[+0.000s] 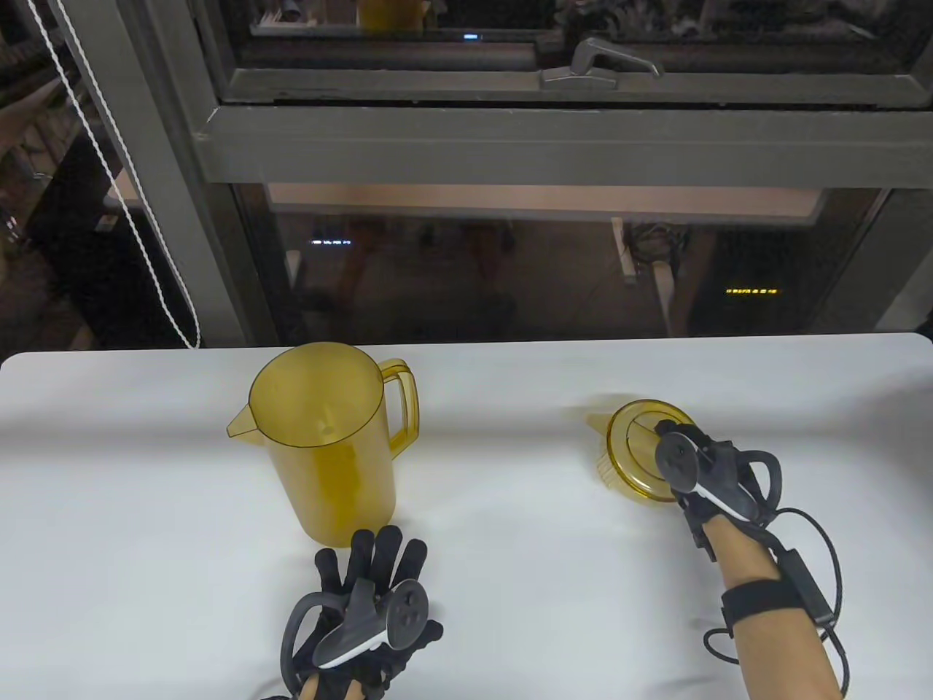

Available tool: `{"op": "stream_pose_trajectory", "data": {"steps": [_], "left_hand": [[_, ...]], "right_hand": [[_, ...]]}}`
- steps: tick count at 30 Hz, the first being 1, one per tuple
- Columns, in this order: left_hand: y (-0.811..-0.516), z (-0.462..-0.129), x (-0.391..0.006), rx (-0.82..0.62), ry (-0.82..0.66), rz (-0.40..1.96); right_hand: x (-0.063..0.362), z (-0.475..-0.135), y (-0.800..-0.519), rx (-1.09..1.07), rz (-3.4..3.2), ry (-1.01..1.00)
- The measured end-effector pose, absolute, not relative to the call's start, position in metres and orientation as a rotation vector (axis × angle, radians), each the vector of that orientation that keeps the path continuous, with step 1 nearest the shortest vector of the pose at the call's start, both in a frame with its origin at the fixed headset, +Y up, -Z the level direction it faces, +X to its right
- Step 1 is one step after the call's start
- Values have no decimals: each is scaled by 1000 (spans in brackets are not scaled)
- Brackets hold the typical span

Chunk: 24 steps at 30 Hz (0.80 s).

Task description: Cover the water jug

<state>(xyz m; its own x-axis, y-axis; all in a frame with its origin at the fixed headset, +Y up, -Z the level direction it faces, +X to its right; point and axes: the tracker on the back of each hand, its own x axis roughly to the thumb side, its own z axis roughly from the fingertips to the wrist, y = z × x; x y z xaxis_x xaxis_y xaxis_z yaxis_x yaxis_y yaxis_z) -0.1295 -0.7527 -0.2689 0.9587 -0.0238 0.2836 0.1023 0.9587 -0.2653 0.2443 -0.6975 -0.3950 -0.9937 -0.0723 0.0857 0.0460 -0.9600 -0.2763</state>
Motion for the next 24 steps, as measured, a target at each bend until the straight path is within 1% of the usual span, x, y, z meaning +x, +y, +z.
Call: {"op": "stream_pose_trajectory", "data": {"steps": [4, 9, 13, 18, 19, 21, 22, 24], "left_hand": [[-756, -270, -126, -298, -295, -81], [-758, -270, -124, -322, -306, -88], [-757, -268, -122, -324, -315, -85], [-758, -266, -117, -319, -335, -81], [-757, -265, -115, -294, -346, -72], [-751, -264, -111, -177, -360, -52], [-744, -263, -106, -41, -378, -22], [-731, -263, -95, 90, -398, 5]], "right_hand": [[213, -347, -695, -289, -3065, 461], [184, -303, -702, -413, -3106, 480], [171, -285, -711, -464, -3100, 470], [167, -282, -723, -490, -3073, 471], [165, -282, -726, -508, -3067, 438], [161, -282, -728, -540, -2995, 443], [159, -281, -727, -564, -2963, 466], [156, -279, -726, -595, -2986, 477]]}}
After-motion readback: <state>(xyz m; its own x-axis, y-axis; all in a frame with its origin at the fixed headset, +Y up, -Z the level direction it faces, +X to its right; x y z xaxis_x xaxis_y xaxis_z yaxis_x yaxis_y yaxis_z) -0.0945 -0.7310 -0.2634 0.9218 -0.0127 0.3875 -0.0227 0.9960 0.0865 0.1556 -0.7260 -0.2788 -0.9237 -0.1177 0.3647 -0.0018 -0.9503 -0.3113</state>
